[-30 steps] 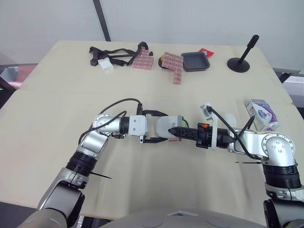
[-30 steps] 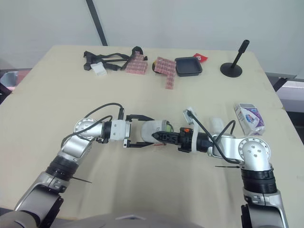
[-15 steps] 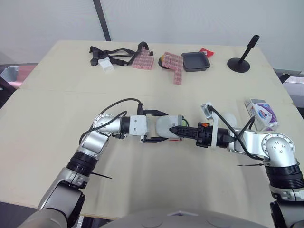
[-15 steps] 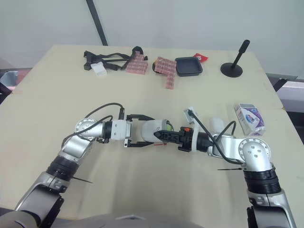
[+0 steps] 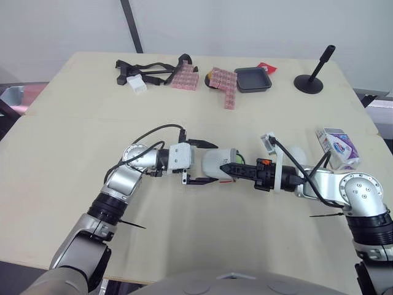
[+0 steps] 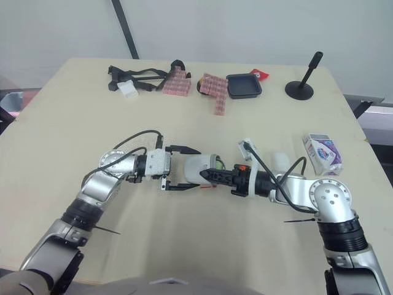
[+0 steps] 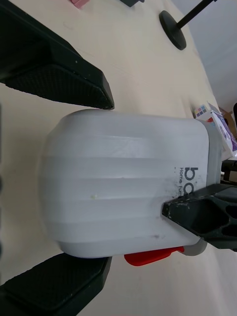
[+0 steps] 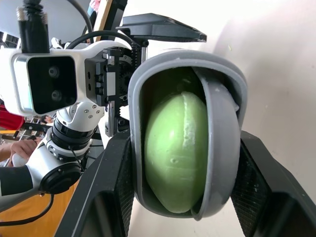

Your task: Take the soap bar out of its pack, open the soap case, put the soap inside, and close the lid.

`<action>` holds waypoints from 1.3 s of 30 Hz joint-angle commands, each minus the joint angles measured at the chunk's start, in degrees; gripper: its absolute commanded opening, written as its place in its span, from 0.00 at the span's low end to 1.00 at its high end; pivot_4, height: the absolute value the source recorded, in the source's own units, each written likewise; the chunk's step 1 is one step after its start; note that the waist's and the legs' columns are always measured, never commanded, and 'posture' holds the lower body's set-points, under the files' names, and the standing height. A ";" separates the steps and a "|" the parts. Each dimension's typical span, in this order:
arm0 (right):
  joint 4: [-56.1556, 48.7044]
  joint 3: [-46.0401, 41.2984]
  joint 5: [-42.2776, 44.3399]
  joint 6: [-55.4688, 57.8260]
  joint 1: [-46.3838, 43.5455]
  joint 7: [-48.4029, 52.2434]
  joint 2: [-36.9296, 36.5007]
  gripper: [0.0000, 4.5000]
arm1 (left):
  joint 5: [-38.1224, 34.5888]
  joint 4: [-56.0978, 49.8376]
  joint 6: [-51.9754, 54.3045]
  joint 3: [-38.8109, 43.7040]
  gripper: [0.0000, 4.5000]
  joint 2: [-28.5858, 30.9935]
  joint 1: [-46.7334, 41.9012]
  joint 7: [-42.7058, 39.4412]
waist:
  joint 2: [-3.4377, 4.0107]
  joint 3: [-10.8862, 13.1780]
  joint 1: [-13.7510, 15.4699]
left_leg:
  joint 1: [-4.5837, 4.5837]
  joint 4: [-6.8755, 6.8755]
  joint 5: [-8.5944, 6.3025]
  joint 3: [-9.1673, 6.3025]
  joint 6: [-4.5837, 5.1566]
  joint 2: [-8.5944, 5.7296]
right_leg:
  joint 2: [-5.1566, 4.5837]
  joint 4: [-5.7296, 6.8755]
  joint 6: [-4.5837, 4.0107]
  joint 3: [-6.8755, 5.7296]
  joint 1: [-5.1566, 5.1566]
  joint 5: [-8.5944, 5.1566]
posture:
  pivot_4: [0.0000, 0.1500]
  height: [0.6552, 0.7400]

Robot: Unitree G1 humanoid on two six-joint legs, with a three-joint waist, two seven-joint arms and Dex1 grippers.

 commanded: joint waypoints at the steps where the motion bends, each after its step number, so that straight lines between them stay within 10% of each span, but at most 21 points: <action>1: -2.26 -0.07 1.00 0.50 -0.10 1.86 -1.66 0.46 | -3.86 -0.35 4.64 2.98 1.00 2.43 -2.13 -1.97 | 0.00 0.00 0.00 | 0.00 0.00 0.00 0.00 0.00 0.00 | 0.00 0.00 0.00 0.00 0.00 0.00 | 1.00 1.00; 17: -13.00 13.42 -29.11 6.08 -23.14 23.94 -19.27 0.46 | -14.13 -7.97 39.00 3.92 1.00 5.80 -8.16 -4.33 | 0.01 0.09 0.18 | -0.11 0.01 0.00 -0.11 -0.02 -0.01 | 0.06 -0.02 0.00 -0.06 0.01 0.00 | 1.00 1.00; 39: -16.49 41.72 -64.78 5.09 -47.24 48.86 -22.91 0.46 | -6.59 -10.61 34.16 -3.60 1.00 -1.94 -7.78 2.75 | 0.02 0.16 0.16 | -0.20 0.07 -0.06 -0.32 -0.12 0.05 | 0.21 0.12 0.01 -0.09 0.05 0.01 | 1.00 1.00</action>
